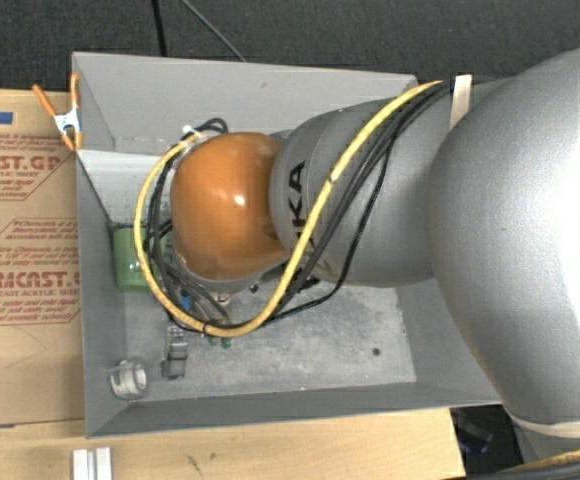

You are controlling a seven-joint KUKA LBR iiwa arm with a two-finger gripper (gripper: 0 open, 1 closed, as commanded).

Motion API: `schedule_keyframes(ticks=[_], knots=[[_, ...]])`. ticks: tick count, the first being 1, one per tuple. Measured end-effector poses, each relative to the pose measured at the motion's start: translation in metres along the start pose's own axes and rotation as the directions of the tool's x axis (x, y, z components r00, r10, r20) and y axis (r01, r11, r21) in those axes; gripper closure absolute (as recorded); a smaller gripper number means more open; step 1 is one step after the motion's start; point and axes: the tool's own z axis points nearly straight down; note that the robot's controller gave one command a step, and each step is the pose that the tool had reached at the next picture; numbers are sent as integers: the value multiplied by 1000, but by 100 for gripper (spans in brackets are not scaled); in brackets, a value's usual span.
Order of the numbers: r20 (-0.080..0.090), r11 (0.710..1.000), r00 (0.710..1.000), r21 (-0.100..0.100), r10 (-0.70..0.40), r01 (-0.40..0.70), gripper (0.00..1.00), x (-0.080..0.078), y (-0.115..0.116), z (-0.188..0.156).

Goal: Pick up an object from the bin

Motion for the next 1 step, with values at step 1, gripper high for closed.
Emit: schedule_keyframes(ticks=[1], knots=[[8,1000,1000,2,-30,30,0,-95,-82,86]])
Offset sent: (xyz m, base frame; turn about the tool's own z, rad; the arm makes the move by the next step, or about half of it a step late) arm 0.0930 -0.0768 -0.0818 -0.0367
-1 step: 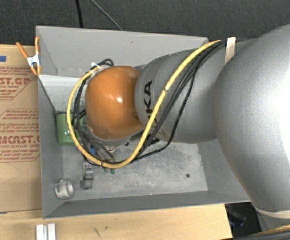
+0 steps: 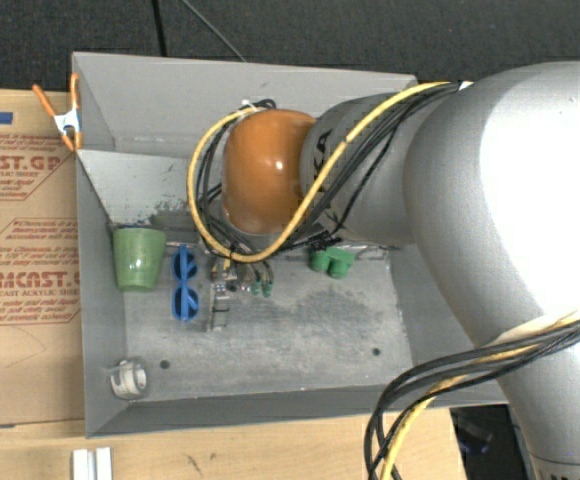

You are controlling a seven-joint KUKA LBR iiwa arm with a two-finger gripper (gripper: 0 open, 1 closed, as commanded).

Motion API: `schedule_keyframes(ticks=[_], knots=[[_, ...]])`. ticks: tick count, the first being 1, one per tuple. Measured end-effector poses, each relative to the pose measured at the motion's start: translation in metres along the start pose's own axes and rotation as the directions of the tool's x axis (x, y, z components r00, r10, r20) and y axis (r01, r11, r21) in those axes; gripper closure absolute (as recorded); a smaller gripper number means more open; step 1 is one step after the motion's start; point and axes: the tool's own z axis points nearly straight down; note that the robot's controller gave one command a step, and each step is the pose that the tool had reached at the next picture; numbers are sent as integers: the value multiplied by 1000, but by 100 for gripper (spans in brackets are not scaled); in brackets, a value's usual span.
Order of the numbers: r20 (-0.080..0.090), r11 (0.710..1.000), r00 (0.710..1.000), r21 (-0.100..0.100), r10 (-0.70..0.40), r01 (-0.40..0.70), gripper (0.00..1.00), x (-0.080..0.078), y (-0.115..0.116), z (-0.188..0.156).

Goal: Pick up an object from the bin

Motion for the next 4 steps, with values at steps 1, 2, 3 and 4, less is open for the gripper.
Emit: schedule_keyframes(ticks=[1,2,3,4], knots=[[-2,925,925,7,-380,380,0,6,31,12],[-10,865,865,8,-502,502,0,7,31,11],[-3,502,502,11,-865,865,0,8,60,8],[6,137,137,0,-991,991,0,14,89,14]])
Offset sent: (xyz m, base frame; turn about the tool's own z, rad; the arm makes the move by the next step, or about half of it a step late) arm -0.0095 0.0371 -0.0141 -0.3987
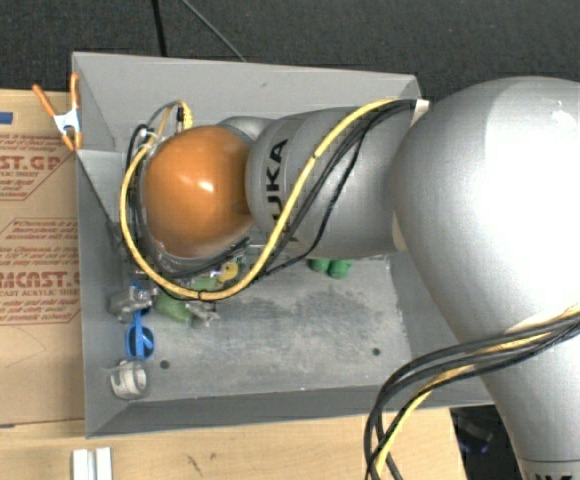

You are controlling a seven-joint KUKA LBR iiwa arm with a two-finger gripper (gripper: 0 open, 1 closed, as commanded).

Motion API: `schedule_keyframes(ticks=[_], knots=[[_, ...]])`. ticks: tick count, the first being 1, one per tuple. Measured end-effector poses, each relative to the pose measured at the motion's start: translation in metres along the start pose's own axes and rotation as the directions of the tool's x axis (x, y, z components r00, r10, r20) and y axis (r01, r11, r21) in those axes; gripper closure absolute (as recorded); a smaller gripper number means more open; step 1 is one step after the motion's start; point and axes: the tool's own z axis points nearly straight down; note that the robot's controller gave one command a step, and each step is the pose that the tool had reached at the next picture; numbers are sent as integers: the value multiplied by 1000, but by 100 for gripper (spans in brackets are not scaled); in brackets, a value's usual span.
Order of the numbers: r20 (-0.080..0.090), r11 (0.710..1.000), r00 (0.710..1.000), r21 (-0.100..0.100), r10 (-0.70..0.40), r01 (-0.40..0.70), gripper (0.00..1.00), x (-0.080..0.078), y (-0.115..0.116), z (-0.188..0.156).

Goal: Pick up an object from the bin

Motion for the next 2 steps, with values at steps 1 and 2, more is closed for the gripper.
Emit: schedule_keyframes(ticks=[1,2], knots=[[3,1000,1000,0,0,0,100,-1,0,-1],[4,1000,1000,8,26,-26,100,-4,-12,-158]])
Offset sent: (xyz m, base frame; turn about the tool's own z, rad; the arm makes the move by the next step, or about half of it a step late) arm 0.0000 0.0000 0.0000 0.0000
